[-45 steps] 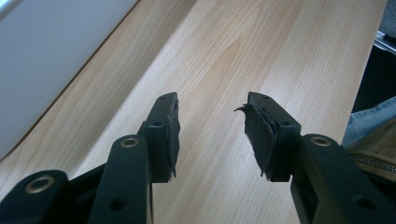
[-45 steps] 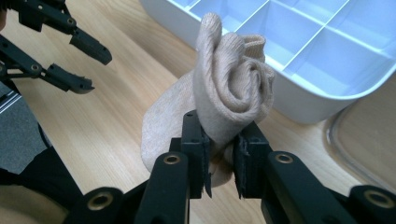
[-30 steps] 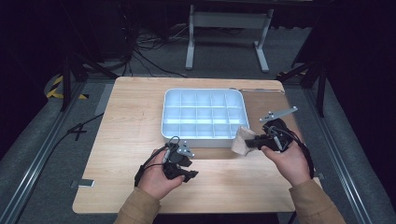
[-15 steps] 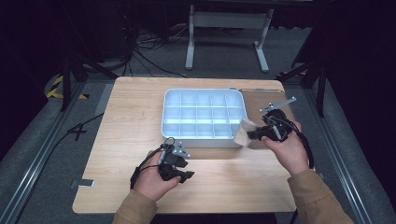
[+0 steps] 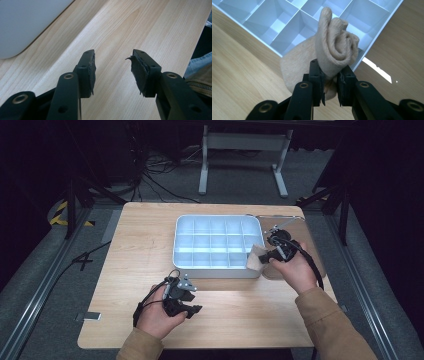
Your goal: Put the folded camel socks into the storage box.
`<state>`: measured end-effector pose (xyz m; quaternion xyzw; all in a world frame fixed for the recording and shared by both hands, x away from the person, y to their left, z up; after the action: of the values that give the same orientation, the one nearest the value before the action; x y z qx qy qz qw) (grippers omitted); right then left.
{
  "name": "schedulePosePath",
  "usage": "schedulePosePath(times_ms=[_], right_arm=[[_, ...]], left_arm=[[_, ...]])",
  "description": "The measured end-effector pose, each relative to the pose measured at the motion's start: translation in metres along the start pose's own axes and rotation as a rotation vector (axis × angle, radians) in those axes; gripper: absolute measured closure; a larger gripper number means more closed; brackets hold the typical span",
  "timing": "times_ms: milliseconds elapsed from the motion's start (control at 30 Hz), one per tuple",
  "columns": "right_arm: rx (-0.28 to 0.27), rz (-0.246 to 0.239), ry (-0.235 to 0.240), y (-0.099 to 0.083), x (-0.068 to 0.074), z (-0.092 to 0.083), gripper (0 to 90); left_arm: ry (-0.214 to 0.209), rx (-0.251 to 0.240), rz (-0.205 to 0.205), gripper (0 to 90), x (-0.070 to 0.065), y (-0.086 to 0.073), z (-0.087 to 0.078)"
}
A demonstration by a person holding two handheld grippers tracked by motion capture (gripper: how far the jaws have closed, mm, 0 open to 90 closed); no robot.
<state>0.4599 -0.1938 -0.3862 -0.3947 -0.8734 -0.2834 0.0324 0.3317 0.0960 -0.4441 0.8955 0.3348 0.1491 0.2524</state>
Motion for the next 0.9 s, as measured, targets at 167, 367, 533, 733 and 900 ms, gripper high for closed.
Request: schedulePosePath(times_ms=[167,367,533,733,900], right_arm=[[0.033,0.003,-0.021,0.006,-0.006,0.01,76.7],[0.101,0.004,-0.059,0.011,-0.013,0.027,76.7],[0.19,-0.004,-0.104,0.012,-0.019,0.044,76.7],[0.262,-0.012,-0.125,0.011,-0.022,0.062,76.6],[0.298,-0.011,-0.138,0.01,-0.025,0.077,76.4]], left_arm=[[-0.001,0.0,-0.001,54.7,-0.001,-0.002,0.0],[0.002,0.004,-0.013,54.7,0.0,-0.006,-0.002],[0.009,0.006,-0.025,54.7,0.002,-0.01,-0.005],[0.011,0.013,-0.021,54.5,0.002,-0.012,-0.004],[0.008,0.014,-0.021,54.6,0.002,-0.012,-0.004]])
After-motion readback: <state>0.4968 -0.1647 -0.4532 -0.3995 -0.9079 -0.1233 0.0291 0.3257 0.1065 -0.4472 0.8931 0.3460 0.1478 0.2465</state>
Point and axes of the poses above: each handheld gripper's, and its own axes: z roughly forward along the jaws, y roughly out of its top, x roughly to its left, the point moved 4 cm from there along z, roughly forward along the jaws, and after that the axes turned 15 degrees about y, right-handed, at the moved point
